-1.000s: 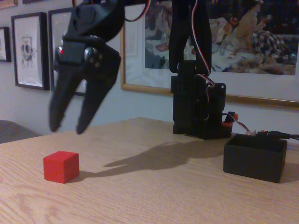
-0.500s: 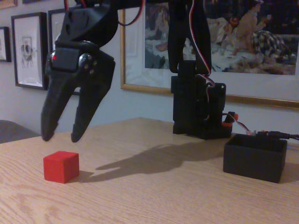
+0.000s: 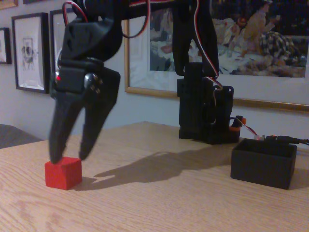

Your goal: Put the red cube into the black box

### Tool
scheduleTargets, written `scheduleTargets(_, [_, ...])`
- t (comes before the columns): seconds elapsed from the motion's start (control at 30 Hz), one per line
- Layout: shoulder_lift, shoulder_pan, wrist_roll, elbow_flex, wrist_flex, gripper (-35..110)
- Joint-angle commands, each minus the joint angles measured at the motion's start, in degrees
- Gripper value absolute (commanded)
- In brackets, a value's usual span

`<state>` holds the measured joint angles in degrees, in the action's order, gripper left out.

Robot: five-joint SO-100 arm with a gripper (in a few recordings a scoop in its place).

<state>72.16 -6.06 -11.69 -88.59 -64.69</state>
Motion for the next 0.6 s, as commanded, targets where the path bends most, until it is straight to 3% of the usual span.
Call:
scheduleTargets(0.0, [-0.2,-0.7,-1.1,2.1,-0.5,22])
scheduleTargets(0.57, [-5.4,0.7,-1.7,6.2,-1.1,21])
